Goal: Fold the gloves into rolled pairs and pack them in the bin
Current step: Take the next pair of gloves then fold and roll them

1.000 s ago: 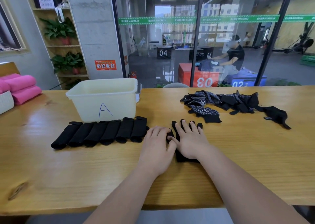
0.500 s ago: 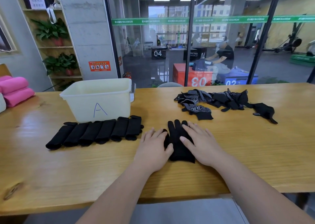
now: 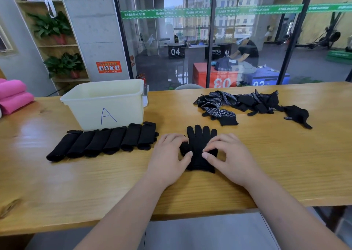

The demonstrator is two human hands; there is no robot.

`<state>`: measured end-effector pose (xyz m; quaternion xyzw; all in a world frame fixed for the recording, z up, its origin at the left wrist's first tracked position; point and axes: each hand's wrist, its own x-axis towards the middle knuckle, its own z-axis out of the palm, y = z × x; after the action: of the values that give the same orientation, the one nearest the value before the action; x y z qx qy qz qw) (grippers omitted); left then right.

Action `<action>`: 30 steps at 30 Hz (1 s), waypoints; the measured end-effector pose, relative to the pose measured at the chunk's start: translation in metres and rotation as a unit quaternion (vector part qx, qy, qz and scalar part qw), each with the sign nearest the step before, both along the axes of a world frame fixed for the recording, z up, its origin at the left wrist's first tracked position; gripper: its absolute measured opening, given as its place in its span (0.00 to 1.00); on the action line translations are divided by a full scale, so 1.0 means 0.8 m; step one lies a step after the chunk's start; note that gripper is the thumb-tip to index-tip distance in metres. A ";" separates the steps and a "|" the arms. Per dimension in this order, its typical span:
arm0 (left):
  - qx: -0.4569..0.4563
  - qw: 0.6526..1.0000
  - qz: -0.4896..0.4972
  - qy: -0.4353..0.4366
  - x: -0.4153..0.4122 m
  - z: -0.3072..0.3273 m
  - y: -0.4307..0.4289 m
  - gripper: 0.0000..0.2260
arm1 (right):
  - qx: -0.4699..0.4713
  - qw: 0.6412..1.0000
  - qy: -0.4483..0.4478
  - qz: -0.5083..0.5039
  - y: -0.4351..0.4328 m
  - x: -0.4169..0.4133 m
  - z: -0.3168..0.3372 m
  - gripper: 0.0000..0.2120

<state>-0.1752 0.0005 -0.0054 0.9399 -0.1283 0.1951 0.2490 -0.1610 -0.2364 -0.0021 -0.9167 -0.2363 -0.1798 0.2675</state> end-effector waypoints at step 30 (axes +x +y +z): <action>-0.013 1.000 -0.026 -0.006 -0.008 0.003 0.000 0.12 | -0.017 0.999 -0.029 0.000 0.003 0.004 -0.005 0.09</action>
<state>-0.1820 0.0006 -0.0033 0.9317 -0.1513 0.1960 0.2659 -0.1579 -0.2342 -0.0060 -0.9153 -0.2472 -0.2023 0.2452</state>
